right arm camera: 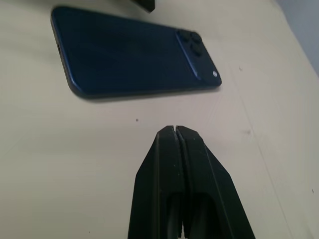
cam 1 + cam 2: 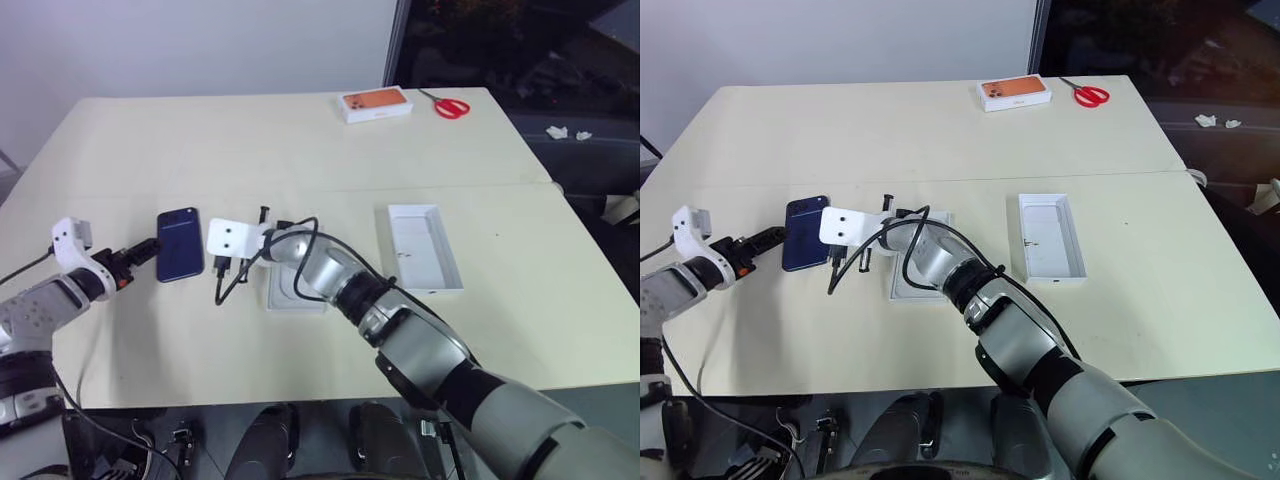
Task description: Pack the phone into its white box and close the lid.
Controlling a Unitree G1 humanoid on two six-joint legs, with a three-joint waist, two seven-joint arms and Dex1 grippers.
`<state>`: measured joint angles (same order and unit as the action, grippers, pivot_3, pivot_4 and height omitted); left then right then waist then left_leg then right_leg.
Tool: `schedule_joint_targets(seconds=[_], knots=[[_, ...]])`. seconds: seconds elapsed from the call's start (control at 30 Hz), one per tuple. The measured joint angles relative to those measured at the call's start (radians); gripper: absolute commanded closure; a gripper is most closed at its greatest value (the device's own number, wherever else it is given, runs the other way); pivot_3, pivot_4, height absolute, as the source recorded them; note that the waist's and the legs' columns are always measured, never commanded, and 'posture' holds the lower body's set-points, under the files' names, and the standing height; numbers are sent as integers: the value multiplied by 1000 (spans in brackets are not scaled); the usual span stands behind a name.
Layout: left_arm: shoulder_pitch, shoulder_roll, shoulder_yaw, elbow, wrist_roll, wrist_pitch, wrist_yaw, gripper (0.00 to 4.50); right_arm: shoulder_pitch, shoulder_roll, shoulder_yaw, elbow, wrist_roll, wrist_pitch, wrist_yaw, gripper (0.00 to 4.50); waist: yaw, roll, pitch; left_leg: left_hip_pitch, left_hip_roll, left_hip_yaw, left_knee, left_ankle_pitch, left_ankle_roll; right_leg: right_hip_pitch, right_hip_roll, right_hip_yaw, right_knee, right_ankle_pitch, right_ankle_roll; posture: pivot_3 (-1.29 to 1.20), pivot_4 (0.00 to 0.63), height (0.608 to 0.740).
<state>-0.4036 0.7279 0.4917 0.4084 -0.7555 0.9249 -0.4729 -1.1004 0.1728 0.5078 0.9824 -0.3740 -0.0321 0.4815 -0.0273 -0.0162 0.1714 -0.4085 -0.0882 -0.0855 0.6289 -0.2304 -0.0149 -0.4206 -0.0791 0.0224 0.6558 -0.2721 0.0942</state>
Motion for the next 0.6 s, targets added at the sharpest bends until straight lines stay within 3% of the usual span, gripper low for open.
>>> schedule_joint_targets(seconds=[0.23, 0.6], knots=[[-121, -1, -57, 141, 57, 38, -108, 0, -18, 26, 5, 106, -29, -3, -5, 4451, 4, 1, -1, 1, -2, 0, 1, 0, 0, 1, 0, 0, 3, 0, 0, 0, 150, 740], [-264, -61, -170, 292, 235, -42, -269, 0, -35, 21, -5, 132, -44, -3, -13, 4451, 24, 9, -7, 2, -6, -2, 2, 1, 0, 3, -2, -1, 5, 0, 0, 0, 150, 740]])
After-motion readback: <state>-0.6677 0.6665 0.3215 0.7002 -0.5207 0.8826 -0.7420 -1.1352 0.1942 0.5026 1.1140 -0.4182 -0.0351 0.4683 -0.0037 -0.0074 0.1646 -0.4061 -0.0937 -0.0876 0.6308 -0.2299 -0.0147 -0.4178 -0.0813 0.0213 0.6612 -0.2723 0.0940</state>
